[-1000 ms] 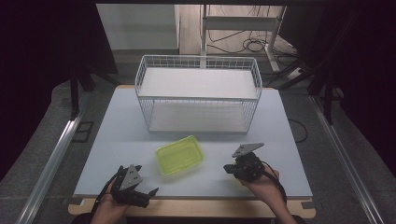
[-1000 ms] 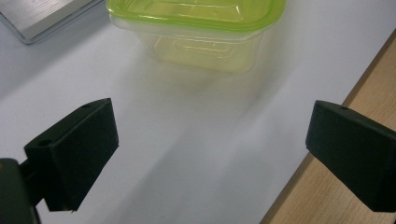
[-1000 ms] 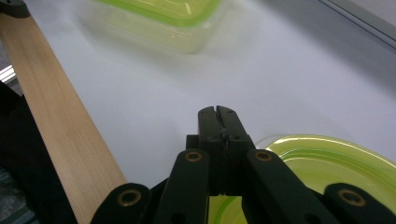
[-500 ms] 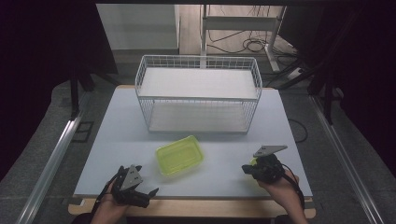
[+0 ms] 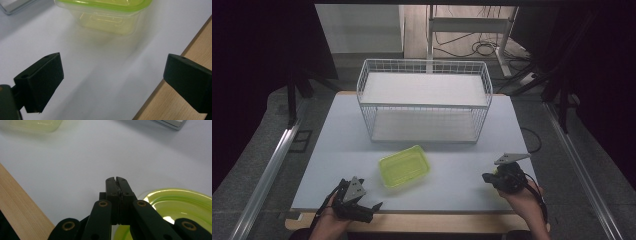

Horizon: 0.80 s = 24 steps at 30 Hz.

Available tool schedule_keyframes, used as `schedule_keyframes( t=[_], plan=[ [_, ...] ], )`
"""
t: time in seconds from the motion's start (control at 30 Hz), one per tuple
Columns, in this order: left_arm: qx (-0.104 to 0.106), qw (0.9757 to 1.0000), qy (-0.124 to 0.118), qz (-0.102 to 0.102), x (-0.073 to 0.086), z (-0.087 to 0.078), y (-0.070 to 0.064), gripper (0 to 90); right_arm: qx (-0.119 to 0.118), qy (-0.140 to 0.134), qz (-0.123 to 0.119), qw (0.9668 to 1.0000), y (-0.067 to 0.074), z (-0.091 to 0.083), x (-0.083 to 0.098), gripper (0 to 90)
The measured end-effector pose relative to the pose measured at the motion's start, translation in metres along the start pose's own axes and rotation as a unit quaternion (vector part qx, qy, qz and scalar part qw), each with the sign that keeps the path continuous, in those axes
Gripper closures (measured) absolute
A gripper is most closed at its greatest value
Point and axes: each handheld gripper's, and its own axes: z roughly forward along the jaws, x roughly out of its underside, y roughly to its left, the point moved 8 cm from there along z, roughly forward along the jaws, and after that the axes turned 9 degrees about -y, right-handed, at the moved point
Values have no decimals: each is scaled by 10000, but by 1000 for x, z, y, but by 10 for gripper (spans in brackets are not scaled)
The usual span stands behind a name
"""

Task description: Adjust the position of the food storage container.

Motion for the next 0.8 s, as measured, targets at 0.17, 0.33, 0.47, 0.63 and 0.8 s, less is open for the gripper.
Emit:
schedule_keyframes(
  t=[0.17, 0.33, 0.47, 0.63, 0.8],
  plan=[
    [-19, 9999, 143, -88, 1, -1, 0, 39, -86, -221, -158, 9996, 13, 5, -9, 860],
    [-47, 9999, 19, -155, -5, -5, 3, 215, -114, -312, -244, 9992, 24, 11, -18, 877],
    [84, 9998, 67, -138, -9, -2, 5, 366, -185, -281, -394, 9987, 31, 17, -22, 887],
    [127, 9995, 268, -74, -12, 2, 13, 566, -294, -275, -797, 9960, 45, 28, -32, 895],
    [340, 9982, 421, -242, -14, 8, 25, 794, -419, -259, -901, 9947, 55, 43, -37, 895]
  ],
)
